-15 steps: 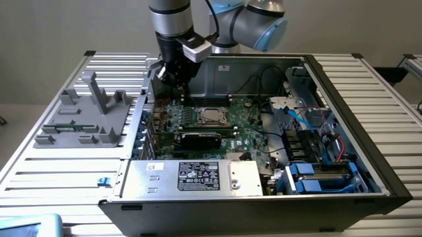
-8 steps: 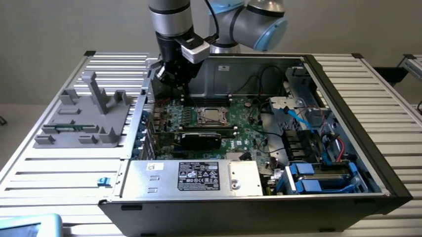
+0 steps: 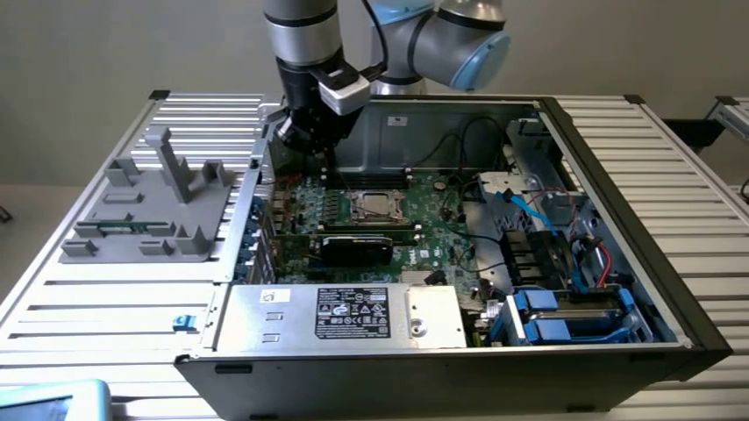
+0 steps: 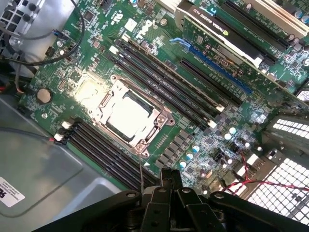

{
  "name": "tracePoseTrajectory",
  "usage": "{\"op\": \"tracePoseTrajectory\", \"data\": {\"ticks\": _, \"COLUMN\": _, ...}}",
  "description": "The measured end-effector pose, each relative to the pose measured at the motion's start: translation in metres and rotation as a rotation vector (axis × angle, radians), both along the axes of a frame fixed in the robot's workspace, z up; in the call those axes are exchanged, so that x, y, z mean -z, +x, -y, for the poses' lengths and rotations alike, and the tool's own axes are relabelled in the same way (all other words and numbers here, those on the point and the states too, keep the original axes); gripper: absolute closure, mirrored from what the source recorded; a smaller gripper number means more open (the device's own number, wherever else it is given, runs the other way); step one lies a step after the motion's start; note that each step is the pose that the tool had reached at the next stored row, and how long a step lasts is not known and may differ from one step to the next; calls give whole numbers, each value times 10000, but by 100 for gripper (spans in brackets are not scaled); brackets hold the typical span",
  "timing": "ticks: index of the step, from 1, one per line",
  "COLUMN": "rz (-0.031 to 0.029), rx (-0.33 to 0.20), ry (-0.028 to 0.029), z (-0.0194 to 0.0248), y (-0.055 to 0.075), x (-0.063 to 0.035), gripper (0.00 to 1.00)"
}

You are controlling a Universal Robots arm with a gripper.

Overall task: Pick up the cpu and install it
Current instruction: 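Install the first cpu locking lever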

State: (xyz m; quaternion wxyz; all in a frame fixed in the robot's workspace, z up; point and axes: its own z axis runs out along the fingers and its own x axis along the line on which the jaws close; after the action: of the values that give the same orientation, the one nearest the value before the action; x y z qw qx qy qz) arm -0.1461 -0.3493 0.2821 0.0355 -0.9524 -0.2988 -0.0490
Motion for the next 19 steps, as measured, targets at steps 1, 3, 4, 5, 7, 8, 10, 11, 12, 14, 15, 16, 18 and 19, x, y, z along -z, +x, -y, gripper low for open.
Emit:
{"op": "tracePoseTrajectory", "data": {"ticks": 1, "rz": -2, "rx": 77, "ry": 54, "z": 0, "y": 0, "x": 1, "gripper": 89}}
{"op": "tracePoseTrajectory", "data": {"ticks": 3, "rz": -8, "rx": 232, "ry": 158, "z": 0, "y": -2, "x": 1, "gripper": 89}}
{"op": "tracePoseTrajectory", "data": {"ticks": 4, "rz": -9, "rx": 309, "ry": 209, "z": 0, "y": -2, "x": 2, "gripper": 89}}
{"op": "tracePoseTrajectory", "data": {"ticks": 5, "rz": -10, "rx": 387, "ry": 255, "z": 0, "y": -2, "x": 4, "gripper": 89}}
{"op": "tracePoseTrajectory", "data": {"ticks": 7, "rz": -15, "rx": 542, "ry": 350, "z": 0, "y": -3, "x": 7, "gripper": 89}}
{"op": "tracePoseTrajectory", "data": {"ticks": 8, "rz": -18, "rx": 616, "ry": 399, "z": 0, "y": -3, "x": 8, "gripper": 89}}
{"op": "tracePoseTrajectory", "data": {"ticks": 10, "rz": -32, "rx": 746, "ry": 487, "z": 0, "y": -4, "x": 10, "gripper": 89}}
{"op": "tracePoseTrajectory", "data": {"ticks": 11, "rz": -44, "rx": 804, "ry": 529, "z": 0, "y": -5, "x": 10, "gripper": 89}}
{"op": "tracePoseTrajectory", "data": {"ticks": 12, "rz": -63, "rx": 855, "ry": 568, "z": 0, "y": -6, "x": 10, "gripper": 89}}
{"op": "tracePoseTrajectory", "data": {"ticks": 14, "rz": -117, "rx": 949, "ry": 664, "z": 0, "y": -9, "x": 10, "gripper": 89}}
{"op": "tracePoseTrajectory", "data": {"ticks": 15, "rz": -146, "rx": 994, "ry": 711, "z": 0, "y": -11, "x": 10, "gripper": 89}}
{"op": "tracePoseTrajectory", "data": {"ticks": 16, "rz": -173, "rx": 1037, "ry": 758, "z": 0, "y": -13, "x": 10, "gripper": 89}}
{"op": "tracePoseTrajectory", "data": {"ticks": 18, "rz": -226, "rx": 1125, "ry": 853, "z": 0, "y": -16, "x": 10, "gripper": 89}}
{"op": "tracePoseTrajectory", "data": {"ticks": 19, "rz": -250, "rx": 1167, "ry": 913, "z": 0, "y": -17, "x": 11, "gripper": 89}}
